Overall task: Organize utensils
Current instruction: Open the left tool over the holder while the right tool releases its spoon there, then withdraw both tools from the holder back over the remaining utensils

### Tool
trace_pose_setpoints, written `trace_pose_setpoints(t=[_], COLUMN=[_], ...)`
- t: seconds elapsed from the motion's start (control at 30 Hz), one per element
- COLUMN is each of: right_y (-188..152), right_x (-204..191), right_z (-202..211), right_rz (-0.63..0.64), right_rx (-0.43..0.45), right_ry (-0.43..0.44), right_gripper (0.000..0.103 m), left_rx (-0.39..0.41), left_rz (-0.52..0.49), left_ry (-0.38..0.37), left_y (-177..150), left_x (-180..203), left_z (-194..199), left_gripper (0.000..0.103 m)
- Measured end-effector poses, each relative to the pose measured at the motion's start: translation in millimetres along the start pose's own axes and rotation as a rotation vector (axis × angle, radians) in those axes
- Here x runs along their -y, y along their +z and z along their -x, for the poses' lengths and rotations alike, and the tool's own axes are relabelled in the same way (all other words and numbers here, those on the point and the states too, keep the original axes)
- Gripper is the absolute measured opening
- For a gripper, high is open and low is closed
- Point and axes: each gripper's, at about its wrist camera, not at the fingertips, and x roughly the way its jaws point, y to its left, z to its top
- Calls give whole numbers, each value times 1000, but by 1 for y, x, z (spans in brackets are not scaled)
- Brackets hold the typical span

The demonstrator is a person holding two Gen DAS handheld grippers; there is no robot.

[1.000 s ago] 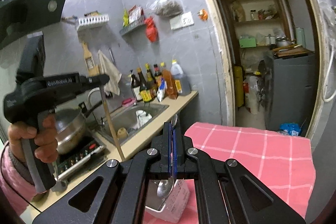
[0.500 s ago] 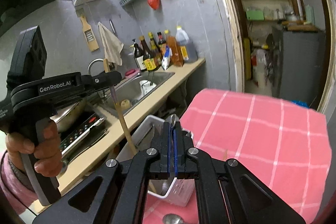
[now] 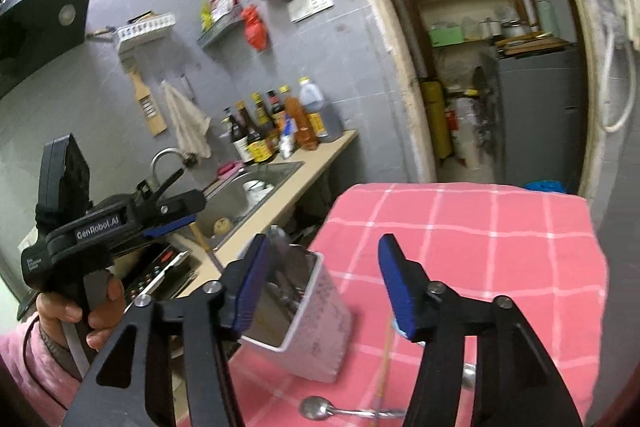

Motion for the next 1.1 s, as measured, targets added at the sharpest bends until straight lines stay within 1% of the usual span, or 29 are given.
trace_pose_setpoints(t=[0.03, 0.07, 0.1, 0.13, 0.17, 0.2, 0.27, 0.3, 0.33, 0.57, 0.63, 0.77, 0.97, 1.1], right_y=[0, -2, -4, -5, -9, -12, -17, -21, -26, -58, -71, -94, -128, -144], right_x=[4, 8, 13, 17, 24, 30, 42, 49, 55, 91, 101, 117, 129, 133], right_z=[7, 13, 20, 26, 34, 41, 53, 59, 63, 87, 93, 103, 105, 102], right_rz=[-4, -7, -11, -15, -22, -29, -48, -61, -72, -143, -168, -226, -288, -321], right_rx=[9, 18, 25, 30, 37, 41, 45, 42, 36, -32, -57, -97, -160, -194], right_ry=[-19, -37, -59, -75, -101, -124, -163, -182, -199, -293, -323, -360, -372, -372], right_gripper=[64, 72, 79, 82, 88, 93, 96, 96, 97, 97, 97, 97, 97, 97], left_rx=[-2, -3, -4, -2, 7, 13, 11, 5, -3, -83, -119, -162, -219, -267], left_rz=[-3, -9, -14, -21, -31, -41, -73, -88, -105, -215, -231, -253, -294, -301], left_ry=[-4, -7, -9, -11, -11, -14, -26, -31, -40, -120, -144, -165, -174, -174], left_y=[-1, -3, -3, -5, -8, -11, -18, -22, -26, -50, -55, -64, -82, -100], left_x=[2, 6, 8, 12, 18, 22, 35, 41, 48, 91, 101, 116, 131, 132], left_z=[0, 1, 1, 2, 5, 6, 8, 8, 7, -4, -12, -25, -40, -45], left_gripper=[51, 52, 59, 64, 72, 77, 83, 86, 86, 87, 87, 87, 87, 87])
